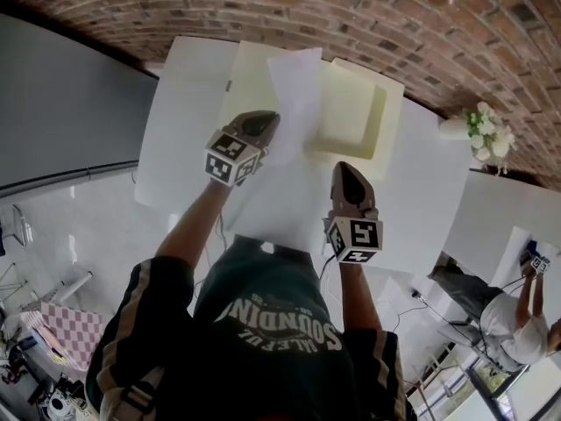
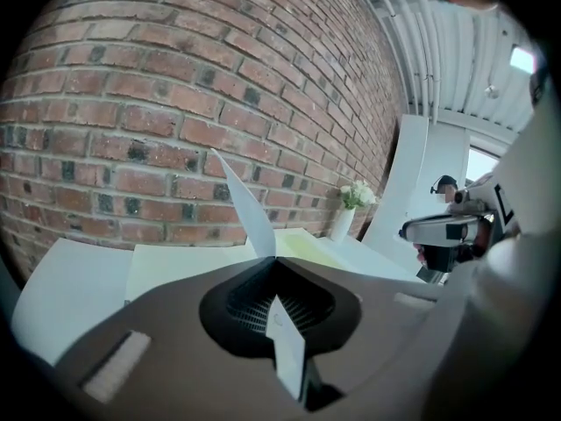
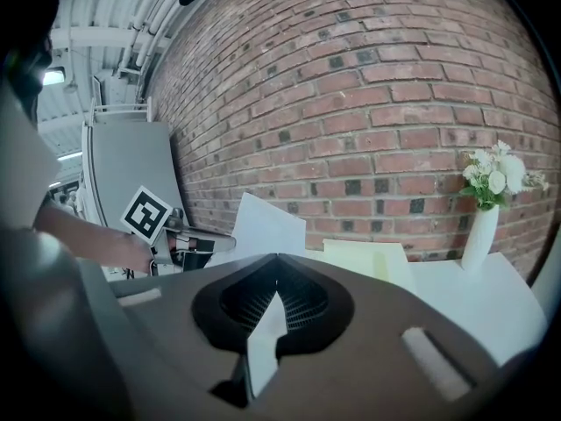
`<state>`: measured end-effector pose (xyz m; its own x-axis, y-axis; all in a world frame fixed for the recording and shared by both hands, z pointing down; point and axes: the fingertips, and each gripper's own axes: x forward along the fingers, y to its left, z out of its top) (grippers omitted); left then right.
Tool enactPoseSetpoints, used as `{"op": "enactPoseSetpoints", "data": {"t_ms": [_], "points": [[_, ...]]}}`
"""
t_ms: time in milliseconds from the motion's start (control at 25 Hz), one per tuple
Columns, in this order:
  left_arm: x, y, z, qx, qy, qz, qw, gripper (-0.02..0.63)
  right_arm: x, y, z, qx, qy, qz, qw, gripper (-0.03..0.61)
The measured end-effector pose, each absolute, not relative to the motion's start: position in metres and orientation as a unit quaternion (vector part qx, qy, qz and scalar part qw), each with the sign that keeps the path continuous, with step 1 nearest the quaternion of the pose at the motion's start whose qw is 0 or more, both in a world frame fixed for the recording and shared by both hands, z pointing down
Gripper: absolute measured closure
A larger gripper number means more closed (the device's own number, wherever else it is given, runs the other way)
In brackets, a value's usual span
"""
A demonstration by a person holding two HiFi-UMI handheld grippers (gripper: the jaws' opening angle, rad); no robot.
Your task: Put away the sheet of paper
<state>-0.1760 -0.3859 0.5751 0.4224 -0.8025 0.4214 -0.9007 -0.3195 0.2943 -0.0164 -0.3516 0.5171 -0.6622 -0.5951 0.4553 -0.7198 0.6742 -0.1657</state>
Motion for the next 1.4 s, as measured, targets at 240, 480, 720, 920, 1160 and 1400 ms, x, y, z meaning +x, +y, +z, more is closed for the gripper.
{"op": "enactPoseSetpoints", "data": {"t_ms": [240,480,720,920,1160,1400], "points": [[-0.184,-0.403,0.6,0.803,-0.523,0.129,0.255,0.603,-0.015,-0.359,0.526,0.368,-0.892,0.178,0.191,0.578],[-0.194,-0.416,0.627,0.794,-0.52,0.152,0.276,0.603,-0.012,-0.368,0.536,0.369,-0.889,0.184,0.2,0.577],[-0.208,-0.423,0.648,0.783,-0.52,0.169,0.296,0.603,-0.008,-0.374,0.545,0.372,-0.884,0.192,0.209,0.577],[-0.215,-0.431,0.667,0.78,-0.513,0.184,0.307,0.603,-0.005,-0.38,0.552,0.372,-0.881,0.196,0.214,0.577],[-0.209,-0.449,0.678,0.777,-0.51,0.168,0.329,0.603,-0.004,-0.389,0.559,0.37,-0.88,0.203,0.219,0.577],[-0.192,-0.458,0.694,0.777,-0.5,0.161,0.346,0.603,-0.003,-0.397,0.566,0.369,-0.878,0.209,0.22,0.577]]}}
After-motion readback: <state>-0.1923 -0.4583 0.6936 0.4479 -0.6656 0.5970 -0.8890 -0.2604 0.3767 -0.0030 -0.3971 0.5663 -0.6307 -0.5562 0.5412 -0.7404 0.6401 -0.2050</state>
